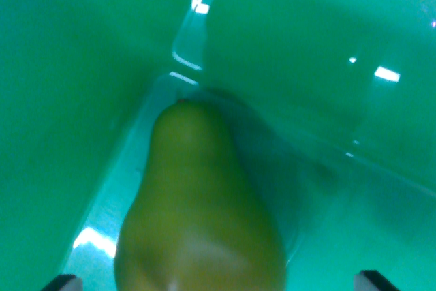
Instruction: Pick fruit
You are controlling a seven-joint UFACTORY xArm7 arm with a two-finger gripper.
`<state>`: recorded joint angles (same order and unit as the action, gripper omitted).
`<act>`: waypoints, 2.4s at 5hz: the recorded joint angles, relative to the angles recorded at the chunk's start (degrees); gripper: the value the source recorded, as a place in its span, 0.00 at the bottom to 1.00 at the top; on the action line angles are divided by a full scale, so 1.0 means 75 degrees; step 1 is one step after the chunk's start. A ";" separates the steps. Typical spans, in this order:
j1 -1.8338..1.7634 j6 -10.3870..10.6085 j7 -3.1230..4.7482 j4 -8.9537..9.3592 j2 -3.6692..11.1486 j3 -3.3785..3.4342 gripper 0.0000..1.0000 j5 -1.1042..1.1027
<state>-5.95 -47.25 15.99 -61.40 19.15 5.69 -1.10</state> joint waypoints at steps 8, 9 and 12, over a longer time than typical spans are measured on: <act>-0.0064 0.0595 0.0230 0.0410 0.0172 0.0062 0.00 -0.0005; -0.0064 0.0595 0.0230 0.0410 0.0172 0.0062 0.00 -0.0005; -0.0070 0.0647 0.0250 0.0445 0.0187 0.0067 0.00 -0.0005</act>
<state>-6.48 -42.40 17.86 -58.06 20.55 6.20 -1.14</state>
